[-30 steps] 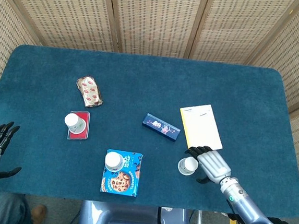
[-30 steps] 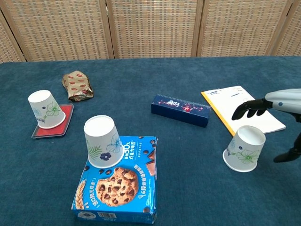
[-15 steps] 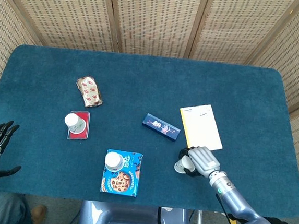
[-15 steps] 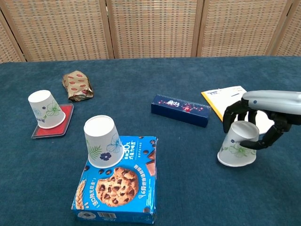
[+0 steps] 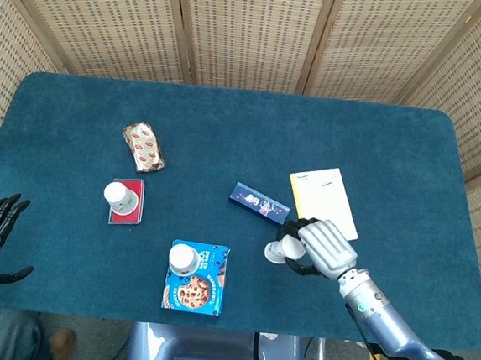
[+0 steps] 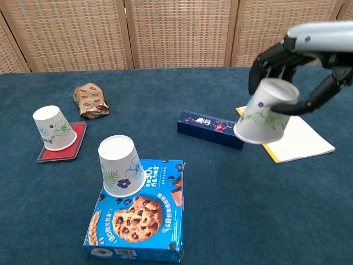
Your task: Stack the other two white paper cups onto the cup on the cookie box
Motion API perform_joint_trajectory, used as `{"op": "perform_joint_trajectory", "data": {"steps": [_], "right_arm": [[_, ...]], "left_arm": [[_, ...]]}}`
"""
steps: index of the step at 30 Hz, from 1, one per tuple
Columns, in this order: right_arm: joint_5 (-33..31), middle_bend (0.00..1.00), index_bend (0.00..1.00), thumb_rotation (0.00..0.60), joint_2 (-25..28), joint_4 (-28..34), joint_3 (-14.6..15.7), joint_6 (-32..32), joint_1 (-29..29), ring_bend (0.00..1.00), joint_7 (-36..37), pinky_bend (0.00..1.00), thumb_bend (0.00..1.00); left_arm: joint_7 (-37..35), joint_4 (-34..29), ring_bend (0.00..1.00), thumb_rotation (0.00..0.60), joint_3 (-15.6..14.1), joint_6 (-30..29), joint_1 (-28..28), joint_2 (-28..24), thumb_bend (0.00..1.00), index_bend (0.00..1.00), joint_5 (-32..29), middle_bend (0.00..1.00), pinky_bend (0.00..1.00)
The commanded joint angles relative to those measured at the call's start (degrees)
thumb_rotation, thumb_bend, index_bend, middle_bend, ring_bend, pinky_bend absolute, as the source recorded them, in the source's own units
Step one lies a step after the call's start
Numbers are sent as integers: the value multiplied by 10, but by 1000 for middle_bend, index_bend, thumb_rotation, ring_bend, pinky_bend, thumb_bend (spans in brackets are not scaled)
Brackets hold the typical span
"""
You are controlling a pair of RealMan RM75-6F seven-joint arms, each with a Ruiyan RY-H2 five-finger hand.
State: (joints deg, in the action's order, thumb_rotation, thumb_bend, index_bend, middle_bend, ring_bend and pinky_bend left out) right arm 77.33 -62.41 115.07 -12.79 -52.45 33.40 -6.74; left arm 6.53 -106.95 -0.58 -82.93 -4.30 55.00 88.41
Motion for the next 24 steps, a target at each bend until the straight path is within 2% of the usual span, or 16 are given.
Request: {"op": "perform_joint_trajectory", "data": {"steps": [1, 8, 12, 18, 24], "right_arm": [[-35, 491, 449, 600, 45, 61, -42, 1, 29, 446, -27, 481, 528], [-145, 491, 448, 600, 61, 112, -88, 31, 109, 447, -95, 481, 526], [-201, 491, 447, 600, 49, 122, -96, 41, 156, 446, -137, 481, 527], [-315, 491, 447, 600, -5, 124, -87, 27, 252, 446, -225, 480, 528], [-409, 490, 446, 600, -107, 102, -53, -47, 350, 447, -334, 480, 528]], "left_arm": [[4, 0, 0, 600, 3, -5, 1, 2, 0, 0, -3, 0, 0], [3, -1, 0, 600, 6, -3, 0, 2, 0, 0, -12, 0, 0], [7, 0, 0, 600, 8, 6, -4, 4, 0, 0, -21, 0, 0], [18, 0, 0, 600, 11, 24, -13, 8, 0, 0, -38, 0, 0], [9, 0, 0, 600, 13, 30, -16, 4, 0, 0, -44, 0, 0]]}}
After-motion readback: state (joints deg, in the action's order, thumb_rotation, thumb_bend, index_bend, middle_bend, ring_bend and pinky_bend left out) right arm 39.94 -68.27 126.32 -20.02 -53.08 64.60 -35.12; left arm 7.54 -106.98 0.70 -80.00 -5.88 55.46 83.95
